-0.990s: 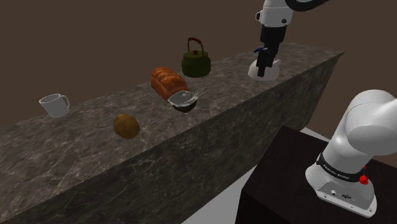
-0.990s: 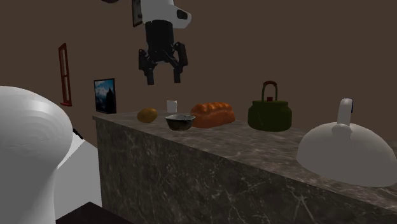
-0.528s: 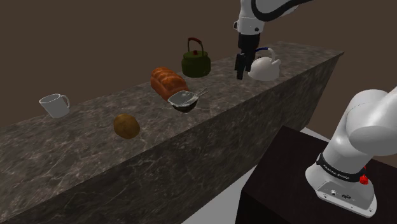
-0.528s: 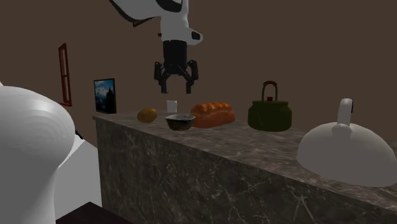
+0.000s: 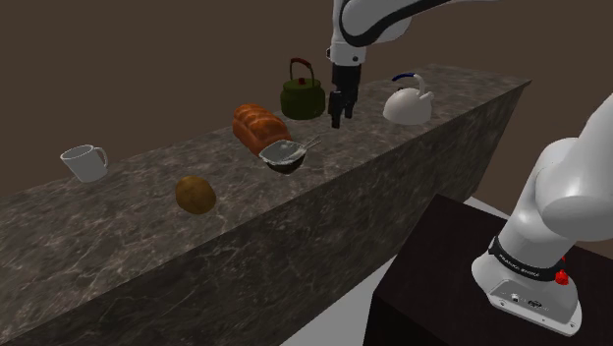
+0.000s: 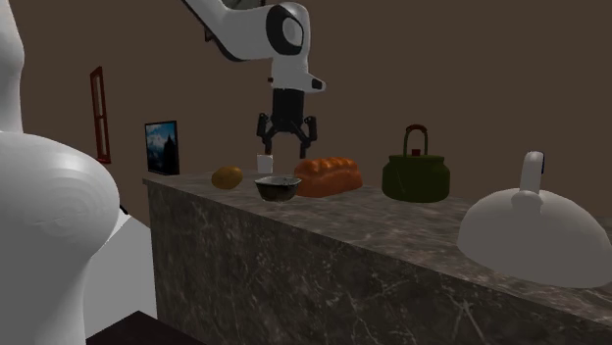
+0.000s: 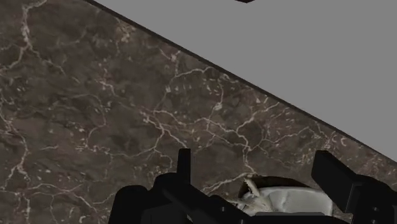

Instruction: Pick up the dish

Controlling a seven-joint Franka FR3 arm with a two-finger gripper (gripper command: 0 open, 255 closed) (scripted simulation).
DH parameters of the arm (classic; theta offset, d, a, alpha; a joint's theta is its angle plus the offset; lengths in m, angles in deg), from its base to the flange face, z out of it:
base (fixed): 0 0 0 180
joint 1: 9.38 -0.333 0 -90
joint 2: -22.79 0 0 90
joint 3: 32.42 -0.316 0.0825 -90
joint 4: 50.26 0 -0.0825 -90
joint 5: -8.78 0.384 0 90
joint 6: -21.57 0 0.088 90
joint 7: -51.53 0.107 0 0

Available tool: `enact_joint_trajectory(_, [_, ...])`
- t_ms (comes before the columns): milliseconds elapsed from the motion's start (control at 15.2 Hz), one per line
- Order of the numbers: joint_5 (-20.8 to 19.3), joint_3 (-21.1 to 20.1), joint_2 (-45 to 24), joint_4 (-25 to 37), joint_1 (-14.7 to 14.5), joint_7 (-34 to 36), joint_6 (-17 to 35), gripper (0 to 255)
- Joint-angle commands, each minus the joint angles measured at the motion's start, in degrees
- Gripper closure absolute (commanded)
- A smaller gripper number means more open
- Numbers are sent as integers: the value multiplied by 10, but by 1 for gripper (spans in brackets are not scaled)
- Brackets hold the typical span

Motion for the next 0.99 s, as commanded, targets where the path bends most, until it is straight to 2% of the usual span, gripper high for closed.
enact_joint_trajectory(0, [15, 2, -49, 39, -3, -16, 8, 0])
enact_joint_trajectory(462, [63, -6, -209, 197, -7, -58, 2, 0])
enact_joint_trajectory(858, [93, -22, -357, 378, -3, -78, -37, 0])
enact_joint_trajectory(924, [94, -23, -367, 391, -3, -78, -40, 0])
